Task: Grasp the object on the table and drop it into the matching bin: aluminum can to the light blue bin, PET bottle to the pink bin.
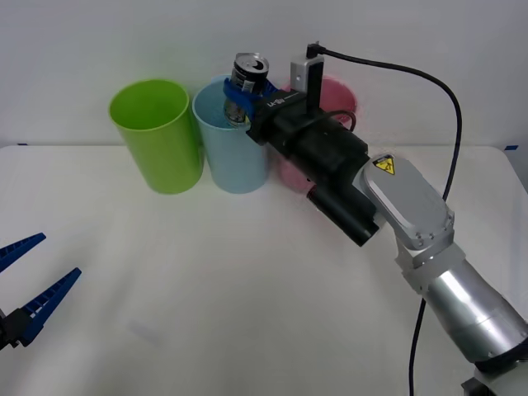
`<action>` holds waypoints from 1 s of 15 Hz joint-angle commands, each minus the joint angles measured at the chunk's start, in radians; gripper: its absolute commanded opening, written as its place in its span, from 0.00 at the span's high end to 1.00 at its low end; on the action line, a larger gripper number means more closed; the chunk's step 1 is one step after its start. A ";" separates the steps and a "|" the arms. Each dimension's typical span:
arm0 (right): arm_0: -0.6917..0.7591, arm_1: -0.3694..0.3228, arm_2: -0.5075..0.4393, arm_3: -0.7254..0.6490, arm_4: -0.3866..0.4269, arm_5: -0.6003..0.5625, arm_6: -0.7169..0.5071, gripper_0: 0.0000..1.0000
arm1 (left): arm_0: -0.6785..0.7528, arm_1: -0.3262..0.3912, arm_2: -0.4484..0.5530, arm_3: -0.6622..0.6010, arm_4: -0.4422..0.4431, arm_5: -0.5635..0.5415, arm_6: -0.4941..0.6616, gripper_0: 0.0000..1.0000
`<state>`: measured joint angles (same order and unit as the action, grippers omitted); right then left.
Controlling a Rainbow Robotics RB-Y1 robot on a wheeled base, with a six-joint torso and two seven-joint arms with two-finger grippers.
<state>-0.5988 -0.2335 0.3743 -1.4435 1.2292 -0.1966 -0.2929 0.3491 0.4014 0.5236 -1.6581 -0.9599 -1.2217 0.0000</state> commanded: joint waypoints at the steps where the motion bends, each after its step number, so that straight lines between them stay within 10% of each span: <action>1: -0.085 0.053 -0.003 0.112 0.010 0.071 0.006 1.00 | 0.000 0.000 0.000 0.000 0.000 0.000 0.000 0.00; 9: -0.314 0.184 -0.072 0.463 0.036 0.180 0.029 1.00 | 0.000 0.000 0.000 0.000 0.000 0.000 0.000 0.00; 15: -0.329 0.191 -0.072 0.485 0.052 0.184 0.037 1.00 | 0.000 0.000 0.000 0.000 0.000 0.000 0.000 0.00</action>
<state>-0.9281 -0.0429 0.3018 -0.9587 1.2813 -0.0120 -0.2567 0.3491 0.4014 0.5236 -1.6581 -0.9599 -1.2217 0.0000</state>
